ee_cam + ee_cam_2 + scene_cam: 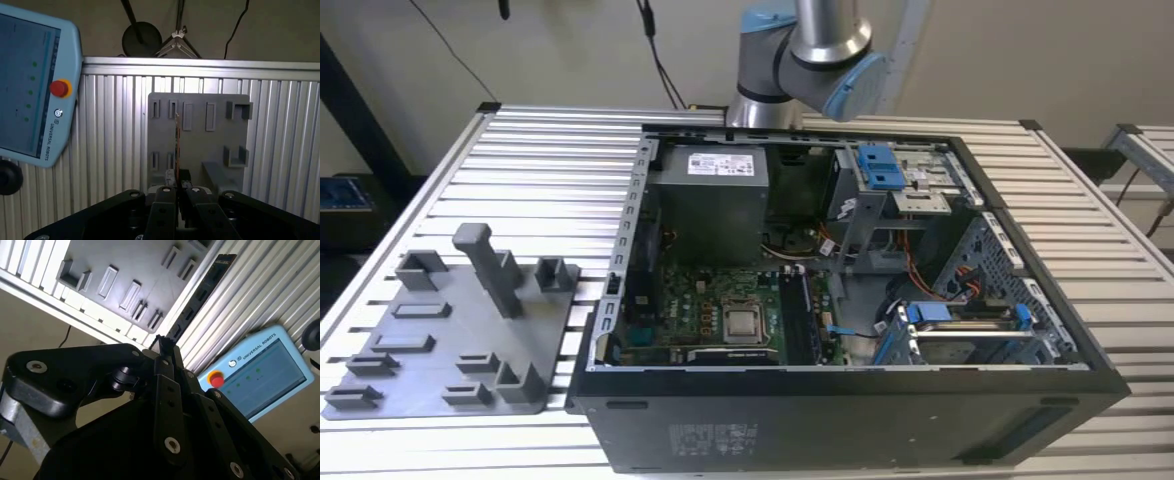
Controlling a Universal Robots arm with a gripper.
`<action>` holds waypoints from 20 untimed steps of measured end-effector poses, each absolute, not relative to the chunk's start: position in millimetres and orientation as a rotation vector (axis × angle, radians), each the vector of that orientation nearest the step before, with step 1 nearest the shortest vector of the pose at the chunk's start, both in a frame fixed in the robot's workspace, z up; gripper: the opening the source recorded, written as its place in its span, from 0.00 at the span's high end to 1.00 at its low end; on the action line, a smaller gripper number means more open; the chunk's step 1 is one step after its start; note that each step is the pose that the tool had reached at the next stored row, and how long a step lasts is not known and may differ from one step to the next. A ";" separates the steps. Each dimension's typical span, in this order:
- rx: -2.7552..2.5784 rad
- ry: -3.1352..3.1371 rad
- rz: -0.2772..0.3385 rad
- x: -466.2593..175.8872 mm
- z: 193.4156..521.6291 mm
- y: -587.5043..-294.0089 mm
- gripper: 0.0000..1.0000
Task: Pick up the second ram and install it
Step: 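Pick up the second ram and move it above second insertion slot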
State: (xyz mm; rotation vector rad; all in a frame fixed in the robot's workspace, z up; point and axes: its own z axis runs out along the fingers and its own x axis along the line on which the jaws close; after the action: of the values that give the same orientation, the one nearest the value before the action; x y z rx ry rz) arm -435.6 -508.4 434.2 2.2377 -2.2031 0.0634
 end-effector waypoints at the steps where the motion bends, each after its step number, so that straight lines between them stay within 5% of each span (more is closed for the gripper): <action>1: 2.238 -2.203 0.063 -435.2 434.3 -508.4 0.86; 20: 2.237 -2.203 0.062 -401.1 434.2 -508.5 0.86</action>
State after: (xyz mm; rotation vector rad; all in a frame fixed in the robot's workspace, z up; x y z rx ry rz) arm -401.1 -508.5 434.2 2.2373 -2.2027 0.0624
